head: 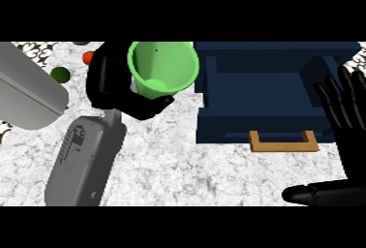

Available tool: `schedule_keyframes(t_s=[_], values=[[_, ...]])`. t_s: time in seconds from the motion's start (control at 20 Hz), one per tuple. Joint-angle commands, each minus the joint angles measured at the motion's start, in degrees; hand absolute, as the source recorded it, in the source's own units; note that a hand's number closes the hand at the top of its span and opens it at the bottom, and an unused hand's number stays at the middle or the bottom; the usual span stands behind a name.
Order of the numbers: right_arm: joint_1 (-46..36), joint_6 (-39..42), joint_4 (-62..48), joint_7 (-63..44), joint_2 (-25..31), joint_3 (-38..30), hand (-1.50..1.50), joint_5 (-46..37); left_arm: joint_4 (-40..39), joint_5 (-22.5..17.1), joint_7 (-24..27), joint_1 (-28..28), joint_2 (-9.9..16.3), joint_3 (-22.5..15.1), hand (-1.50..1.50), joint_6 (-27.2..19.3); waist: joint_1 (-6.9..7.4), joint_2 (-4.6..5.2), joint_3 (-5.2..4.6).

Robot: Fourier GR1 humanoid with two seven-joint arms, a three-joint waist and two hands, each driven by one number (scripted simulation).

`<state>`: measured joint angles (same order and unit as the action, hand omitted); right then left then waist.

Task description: Pick up the cup, place it into the drawer and close the drawer

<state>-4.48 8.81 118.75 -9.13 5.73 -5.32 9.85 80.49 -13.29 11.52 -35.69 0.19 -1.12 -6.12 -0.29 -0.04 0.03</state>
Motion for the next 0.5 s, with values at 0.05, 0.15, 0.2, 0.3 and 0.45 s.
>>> schedule_keyframes(t_s=[0.05,0.15,0.2,0.3,0.45], values=[[-0.9,1.7,-2.0,-0.8,2.4,-3.7,-1.5,3.6,-1.7,2.1,-5.1,-9.2,-0.2,-2.0,1.5,-7.1,-0.19,0.04,0.0],[-0.1,1.8,-2.1,1.1,0.7,-1.2,-1.5,1.9,-11.7,3.4,1.5,-11.3,-0.2,0.5,1.5,-3.4,-0.32,0.17,-0.01],[3.0,-0.1,3.4,-1.0,-0.8,0.4,-1.5,0.6,-13.2,1.6,1.9,-13.1,-0.2,-2.0,1.5,-6.7,-0.7,0.12,-0.02],[0.6,1.5,1.6,-0.6,1.2,-1.8,-1.5,2.6,-12.4,2.5,-4.8,-18.8,-0.2,-1.6,1.5,-9.2,-0.59,0.07,0.0],[-0.8,0.0,0.2,-1.9,0.8,-0.7,-1.5,0.5,-20.7,0.6,-2.2,-22.7,-0.2,-2.2,1.5,-9.0,-0.81,0.22,-0.01]])
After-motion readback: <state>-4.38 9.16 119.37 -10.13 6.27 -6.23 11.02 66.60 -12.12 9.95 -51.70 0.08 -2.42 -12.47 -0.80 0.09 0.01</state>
